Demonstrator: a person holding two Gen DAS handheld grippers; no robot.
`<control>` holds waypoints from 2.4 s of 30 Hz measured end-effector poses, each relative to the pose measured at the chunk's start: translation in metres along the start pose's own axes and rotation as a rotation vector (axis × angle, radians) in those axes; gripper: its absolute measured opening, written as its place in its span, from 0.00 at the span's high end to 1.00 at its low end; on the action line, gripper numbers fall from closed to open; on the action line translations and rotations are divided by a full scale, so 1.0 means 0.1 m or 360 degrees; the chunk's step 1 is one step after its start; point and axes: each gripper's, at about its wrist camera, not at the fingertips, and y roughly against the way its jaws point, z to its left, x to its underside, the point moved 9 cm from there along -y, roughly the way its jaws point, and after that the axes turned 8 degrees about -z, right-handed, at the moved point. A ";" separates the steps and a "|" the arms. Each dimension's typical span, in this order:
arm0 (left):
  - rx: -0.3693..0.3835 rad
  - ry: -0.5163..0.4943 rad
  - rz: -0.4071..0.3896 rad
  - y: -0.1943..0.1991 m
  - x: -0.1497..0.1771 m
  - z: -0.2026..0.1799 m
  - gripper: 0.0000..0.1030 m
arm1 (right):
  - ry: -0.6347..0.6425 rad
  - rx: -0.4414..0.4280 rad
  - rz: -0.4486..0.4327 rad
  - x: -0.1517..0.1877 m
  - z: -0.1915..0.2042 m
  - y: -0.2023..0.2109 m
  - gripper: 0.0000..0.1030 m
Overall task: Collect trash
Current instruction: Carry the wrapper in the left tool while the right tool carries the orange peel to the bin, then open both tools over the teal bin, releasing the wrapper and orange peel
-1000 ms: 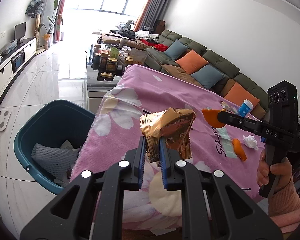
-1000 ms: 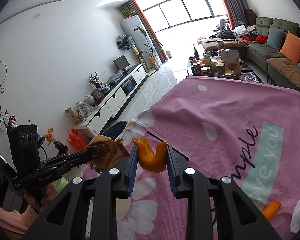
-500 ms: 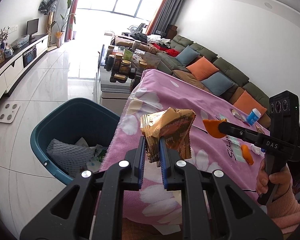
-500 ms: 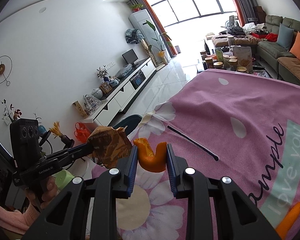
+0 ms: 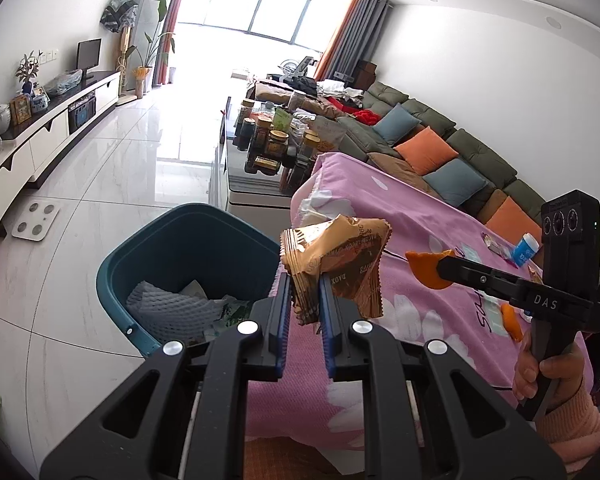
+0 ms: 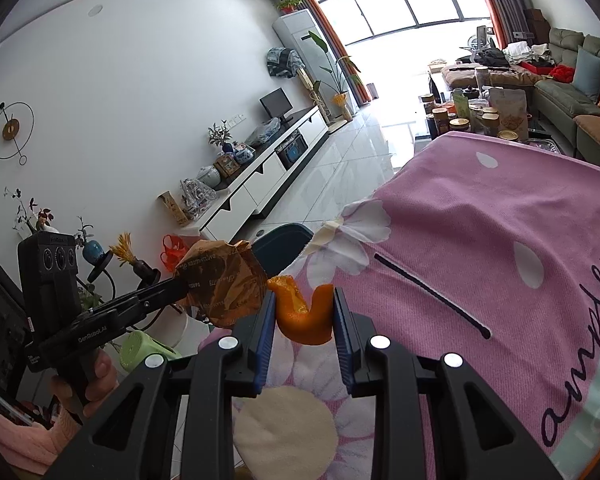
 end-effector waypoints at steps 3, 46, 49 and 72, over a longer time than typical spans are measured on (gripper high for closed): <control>-0.0035 0.0012 -0.0017 0.02 -0.02 0.09 0.86 | 0.0010 -0.0019 0.0013 -0.02 0.04 -0.07 0.75; -0.0417 0.0175 0.0108 -0.55 0.18 1.16 0.83 | 0.0209 -0.0033 0.0343 0.03 0.66 -1.41 0.72; -0.0432 0.0182 0.0131 -0.64 0.21 1.22 0.81 | 0.0227 -0.0004 0.0383 0.07 0.67 -1.50 0.70; -0.0324 0.0095 -0.0016 -0.48 0.06 0.89 0.54 | 0.0160 0.0000 0.0239 -0.08 0.43 -0.99 0.56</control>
